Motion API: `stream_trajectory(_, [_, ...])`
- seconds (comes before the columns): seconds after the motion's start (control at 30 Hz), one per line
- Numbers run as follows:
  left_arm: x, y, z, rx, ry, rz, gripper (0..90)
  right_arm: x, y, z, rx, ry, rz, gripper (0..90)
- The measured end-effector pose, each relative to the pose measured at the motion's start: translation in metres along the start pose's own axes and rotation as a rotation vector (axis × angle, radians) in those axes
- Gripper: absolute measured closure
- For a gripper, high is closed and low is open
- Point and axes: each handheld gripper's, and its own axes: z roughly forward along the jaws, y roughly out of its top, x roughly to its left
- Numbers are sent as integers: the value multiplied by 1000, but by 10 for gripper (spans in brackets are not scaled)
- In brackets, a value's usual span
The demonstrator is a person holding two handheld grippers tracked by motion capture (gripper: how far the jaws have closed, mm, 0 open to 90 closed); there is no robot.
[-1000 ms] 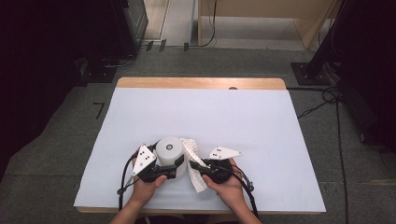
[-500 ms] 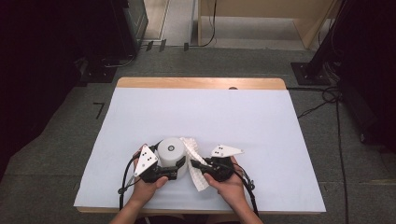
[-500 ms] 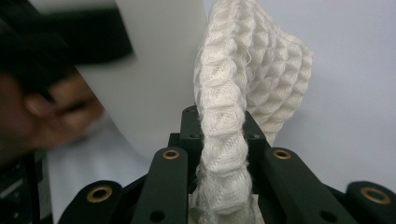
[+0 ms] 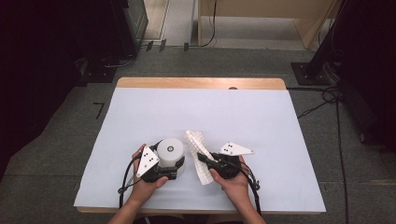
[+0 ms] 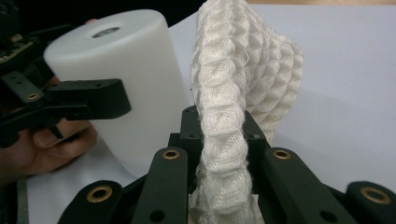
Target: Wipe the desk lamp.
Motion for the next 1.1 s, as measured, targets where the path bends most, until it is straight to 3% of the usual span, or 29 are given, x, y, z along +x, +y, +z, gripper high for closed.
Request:
stream_trajectory(0.17, [-4,-1,-1,18,39,-9,35,-2,-4,2,16,-24,-13,777])
stream_trajectory(0.33, [-20,-1,0,42,179,0,29,-9,-6,-1,14,-54,-4,776])
stream_trajectory(0.47, [-27,-1,3,63,210,7,75,-13,-11,2,31,-64,7,776])
stream_trajectory(0.67, [-18,3,-2,41,158,-22,82,-7,-14,9,54,-42,-4,776])
stream_trajectory(0.73, [-9,11,-9,-24,57,-73,82,-2,-14,12,65,-22,1,776])
stream_trajectory(0.8, [-5,14,-11,-44,21,-81,82,1,-14,15,68,-7,0,776])
stream_trajectory(0.93, [-3,11,-9,-20,2,-70,83,12,-8,16,54,49,-26,776])
stream_trajectory(1.1, [-4,8,-5,-5,-39,-85,84,24,3,8,4,49,-97,776])
